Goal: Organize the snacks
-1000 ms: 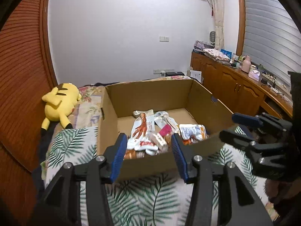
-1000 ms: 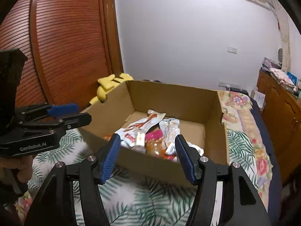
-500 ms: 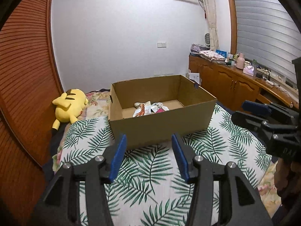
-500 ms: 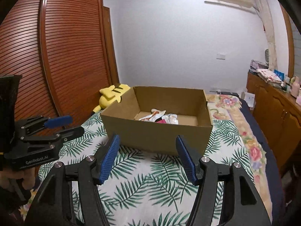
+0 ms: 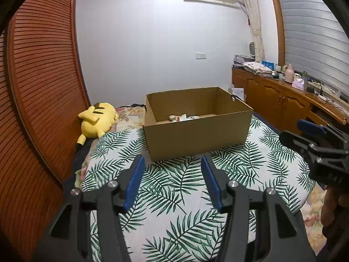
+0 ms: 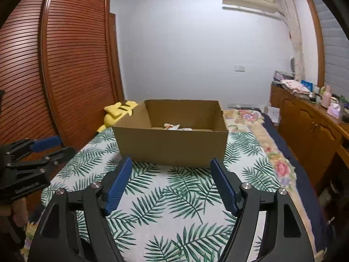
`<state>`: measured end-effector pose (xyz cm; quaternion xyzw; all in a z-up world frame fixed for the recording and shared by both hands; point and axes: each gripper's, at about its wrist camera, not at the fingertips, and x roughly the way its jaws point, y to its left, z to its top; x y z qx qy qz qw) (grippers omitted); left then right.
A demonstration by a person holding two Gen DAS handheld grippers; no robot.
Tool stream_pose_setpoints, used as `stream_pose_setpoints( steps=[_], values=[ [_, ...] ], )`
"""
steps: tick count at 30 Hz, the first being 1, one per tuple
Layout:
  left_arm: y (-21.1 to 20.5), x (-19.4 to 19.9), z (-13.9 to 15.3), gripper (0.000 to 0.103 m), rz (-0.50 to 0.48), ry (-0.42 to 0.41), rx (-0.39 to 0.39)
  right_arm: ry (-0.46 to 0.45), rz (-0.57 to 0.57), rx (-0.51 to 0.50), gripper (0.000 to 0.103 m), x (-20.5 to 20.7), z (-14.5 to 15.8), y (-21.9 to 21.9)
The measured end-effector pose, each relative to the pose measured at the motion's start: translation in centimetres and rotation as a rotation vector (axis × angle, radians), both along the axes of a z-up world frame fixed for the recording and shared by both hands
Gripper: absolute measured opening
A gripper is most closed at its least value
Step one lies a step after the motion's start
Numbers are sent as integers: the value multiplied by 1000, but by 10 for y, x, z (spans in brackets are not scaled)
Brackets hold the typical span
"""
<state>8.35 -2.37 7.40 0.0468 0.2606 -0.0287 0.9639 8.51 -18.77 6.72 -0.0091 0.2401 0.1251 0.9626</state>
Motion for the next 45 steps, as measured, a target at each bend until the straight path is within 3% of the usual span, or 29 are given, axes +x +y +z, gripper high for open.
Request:
stream_pose_setpoints(
  steps=[5, 14, 22, 45],
  values=[
    [-3, -11, -4, 57, 39, -9, -6, -1, -45, -20, 86, -9, -9, -2],
    [-3, -14, -25, 60, 80, 10, -30, 5, -66, -27, 86, -16, -21, -7],
    [-1, -19, -29, 69, 113, -27, -20, 8, -71, -20, 86, -17, -22, -9],
    [0, -26, -32, 70, 113, -40, -13, 7, -70, -21, 86, -18, -23, -9]
  ],
)
